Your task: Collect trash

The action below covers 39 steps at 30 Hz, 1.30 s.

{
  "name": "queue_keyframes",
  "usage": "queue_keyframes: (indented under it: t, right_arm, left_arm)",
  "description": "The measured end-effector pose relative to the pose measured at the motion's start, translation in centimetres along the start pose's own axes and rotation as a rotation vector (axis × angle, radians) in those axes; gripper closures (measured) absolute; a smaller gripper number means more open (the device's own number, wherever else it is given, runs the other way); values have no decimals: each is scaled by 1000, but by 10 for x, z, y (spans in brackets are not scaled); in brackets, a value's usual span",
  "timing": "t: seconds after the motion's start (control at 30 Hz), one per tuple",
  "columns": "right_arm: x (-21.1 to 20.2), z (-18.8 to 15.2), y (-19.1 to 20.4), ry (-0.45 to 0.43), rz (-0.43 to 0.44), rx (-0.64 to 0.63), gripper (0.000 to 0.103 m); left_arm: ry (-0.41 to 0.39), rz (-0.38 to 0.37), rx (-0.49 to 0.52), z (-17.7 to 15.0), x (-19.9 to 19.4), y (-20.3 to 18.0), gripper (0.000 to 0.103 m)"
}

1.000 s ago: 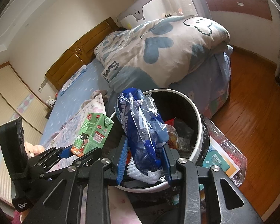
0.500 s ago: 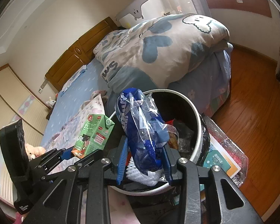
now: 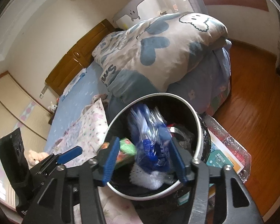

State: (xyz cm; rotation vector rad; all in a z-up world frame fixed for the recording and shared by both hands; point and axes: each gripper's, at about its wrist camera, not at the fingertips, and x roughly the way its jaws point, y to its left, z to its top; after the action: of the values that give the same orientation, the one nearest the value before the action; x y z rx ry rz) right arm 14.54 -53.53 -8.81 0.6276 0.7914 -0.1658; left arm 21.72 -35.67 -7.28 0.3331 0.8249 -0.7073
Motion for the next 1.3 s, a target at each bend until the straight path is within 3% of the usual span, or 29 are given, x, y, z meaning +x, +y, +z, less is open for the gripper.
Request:
queue_keyframes:
  t: [0.17, 0.27, 0.4, 0.67, 0.73, 0.8, 0.87, 0.93, 1.1, 1.3]
  right_arm:
    - [-17, -11, 2, -33, 6, 24, 42]
    - [-33, -29, 12, -76, -8, 22, 32]
    - [-50, -57, 33, -122, -35, -8, 23]
    - [-94, -92, 88, -248, -131, -120, 19]
    - [-114, -92, 103, -306, -153, -161, 14]
    - [-135, -93, 117, -372, -171, -189, 2]
    - [-156, -94, 130, -454, -199, -215, 0]
    - [-171, -101, 141, -519, -226, -249, 0]
    - [-167, -125, 145, -561, -289, -294, 0]
    - [-144, -146, 146, -547, -328, -351, 0]
  left_arm:
    - [-27, -11, -102, -29, -26, 21, 31]
    - [-48, -19, -155, -50, -44, 33, 30]
    - [-90, -8, -195, -80, -74, 42, 26]
    - [-224, 29, -259, -112, -143, 65, 22]
    - [-283, 54, -257, -113, -166, 67, 19]
    - [-347, 88, -255, -115, -189, 68, 6]
    - [-416, 130, -264, -122, -210, 68, 0]
    - [-458, 161, -269, -129, -223, 70, 0]
    - [-490, 234, -262, -143, -230, 70, 0]
    - [-504, 306, -228, -153, -225, 67, 0]
